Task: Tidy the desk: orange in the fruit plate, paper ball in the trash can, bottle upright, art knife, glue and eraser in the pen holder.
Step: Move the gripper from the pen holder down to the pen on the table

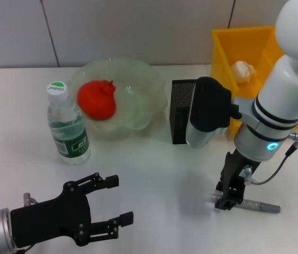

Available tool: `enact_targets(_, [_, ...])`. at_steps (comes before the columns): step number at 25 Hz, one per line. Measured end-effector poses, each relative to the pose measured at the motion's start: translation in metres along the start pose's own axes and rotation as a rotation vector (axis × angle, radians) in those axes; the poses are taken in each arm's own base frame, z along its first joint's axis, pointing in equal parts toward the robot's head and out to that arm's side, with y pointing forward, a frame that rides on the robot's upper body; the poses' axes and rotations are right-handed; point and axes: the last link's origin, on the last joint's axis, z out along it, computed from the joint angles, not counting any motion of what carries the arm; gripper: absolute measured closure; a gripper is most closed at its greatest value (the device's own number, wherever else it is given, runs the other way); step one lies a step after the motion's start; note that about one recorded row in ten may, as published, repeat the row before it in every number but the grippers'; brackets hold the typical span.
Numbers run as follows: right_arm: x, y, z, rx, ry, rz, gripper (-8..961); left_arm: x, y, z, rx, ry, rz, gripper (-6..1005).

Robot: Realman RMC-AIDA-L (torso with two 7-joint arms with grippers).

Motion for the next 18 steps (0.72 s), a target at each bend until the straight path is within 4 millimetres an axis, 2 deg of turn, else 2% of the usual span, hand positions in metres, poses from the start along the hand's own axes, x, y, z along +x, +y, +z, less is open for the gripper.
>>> enact_targets(5, [-0.0020, 0.0021, 0.0031, 0.003, 0.006, -0.021, 560, 0.0006, -0.0007, 0.0000, 0.003, 0.003, 0.001, 158])
enact_targets(10, [-0.0022, 0.0016, 0.0036, 0.007, 0.004, -0.022, 694, 0.0012, -0.0011, -0.0003, 0.006, 0.007, 0.001, 158])
enact_targets(18, [-0.0021, 0.0014, 0.0037, 0.008, 0.003, -0.022, 690, 0.0016, -0.0012, -0.0001, 0.005, 0.008, 0.002, 158])
